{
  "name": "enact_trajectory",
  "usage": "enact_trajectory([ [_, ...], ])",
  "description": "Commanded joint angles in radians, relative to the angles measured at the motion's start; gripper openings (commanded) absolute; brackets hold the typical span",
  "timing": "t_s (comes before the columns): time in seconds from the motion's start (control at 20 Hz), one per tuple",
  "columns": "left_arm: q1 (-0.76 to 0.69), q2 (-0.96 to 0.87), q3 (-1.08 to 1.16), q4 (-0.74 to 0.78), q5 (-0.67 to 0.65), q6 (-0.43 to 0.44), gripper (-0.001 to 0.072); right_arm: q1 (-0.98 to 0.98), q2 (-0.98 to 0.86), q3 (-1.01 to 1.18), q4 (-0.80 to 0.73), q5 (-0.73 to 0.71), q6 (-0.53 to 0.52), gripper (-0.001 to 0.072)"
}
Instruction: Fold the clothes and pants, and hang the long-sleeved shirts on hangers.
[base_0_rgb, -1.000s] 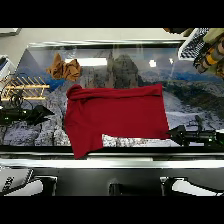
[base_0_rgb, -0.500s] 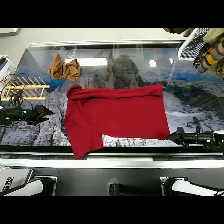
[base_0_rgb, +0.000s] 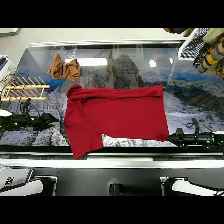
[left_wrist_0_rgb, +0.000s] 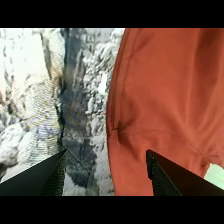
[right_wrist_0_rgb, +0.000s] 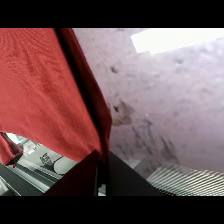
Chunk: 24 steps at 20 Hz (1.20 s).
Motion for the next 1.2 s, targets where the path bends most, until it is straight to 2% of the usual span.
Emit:
enact_trajectory([
  [0.0,-0.002,-0.056,-0.012,-0.062,0.013,0.071,0.0546,0.0,0.001,0.001,0.008,0.011,0.001,0.0024],
  [0.6,-0.07,-0.145,-0.012,-0.092,0.013,0.108,0.0528,0.0,0.001,0.002,0.042,-0.004,-0.008,0.0024],
  [0.7,-0.082,-0.167,-0.012,-0.092,0.013,0.108,0.044,0.0,0.001,0.002,0.042,-0.005,-0.008,0.0024],
  [0.8,-0.089,-0.188,-0.012,-0.092,0.017,0.107,0.0422,0.0,0.001,0.001,0.042,-0.003,-0.008,0.0024],
  [0.85,-0.089,-0.193,-0.012,-0.092,0.02,0.107,0.0323,0.0,0.001,0.002,0.042,-0.003,-0.008,0.0024],
  [0.95,-0.089,-0.195,-0.011,-0.093,0.033,0.1,0.0283,0.0,0.001,0.002,0.042,-0.003,-0.012,0.0024],
  [1.0,-0.089,-0.195,-0.01,-0.093,0.033,0.1,0.0119,0.0,0.001,0.001,0.043,-0.002,-0.012,0.0024],
  [1.05,-0.089,-0.193,-0.01,-0.097,0.036,0.1,0.0028,0.0,0.001,0.002,0.052,0.003,-0.02,0.0024],
  [1.15,-0.089,-0.193,-0.01,-0.138,0.037,0.103,0.0017,0.0,0.001,0.002,0.109,0.029,-0.06,0.0023],
])
